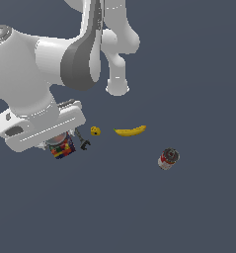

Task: Pick up a designated object from a clutter of objects.

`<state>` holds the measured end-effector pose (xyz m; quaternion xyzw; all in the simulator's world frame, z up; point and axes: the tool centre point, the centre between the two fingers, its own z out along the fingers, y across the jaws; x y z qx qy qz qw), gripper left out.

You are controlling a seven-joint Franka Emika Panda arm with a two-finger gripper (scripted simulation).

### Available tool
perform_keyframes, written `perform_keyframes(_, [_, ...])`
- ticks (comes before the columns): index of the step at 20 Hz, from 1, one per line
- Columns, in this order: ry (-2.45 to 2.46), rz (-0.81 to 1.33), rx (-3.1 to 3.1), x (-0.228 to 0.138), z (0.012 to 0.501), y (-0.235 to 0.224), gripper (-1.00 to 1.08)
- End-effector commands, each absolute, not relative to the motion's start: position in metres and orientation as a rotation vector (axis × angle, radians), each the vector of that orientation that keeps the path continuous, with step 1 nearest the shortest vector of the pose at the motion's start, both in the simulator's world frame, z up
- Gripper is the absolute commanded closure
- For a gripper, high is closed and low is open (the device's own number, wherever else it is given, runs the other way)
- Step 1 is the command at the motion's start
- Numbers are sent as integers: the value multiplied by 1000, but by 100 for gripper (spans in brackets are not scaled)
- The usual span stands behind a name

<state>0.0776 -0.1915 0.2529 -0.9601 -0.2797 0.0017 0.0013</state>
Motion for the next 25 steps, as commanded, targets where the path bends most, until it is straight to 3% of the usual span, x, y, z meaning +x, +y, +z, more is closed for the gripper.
perform_keyframes(1, [-879, 0, -3015, 70, 285, -195, 108])
perform_keyframes(14, [-879, 0, -3016, 41, 408, -209, 108])
perform_keyframes(25, [-879, 0, -3016, 37, 437, -213, 108])
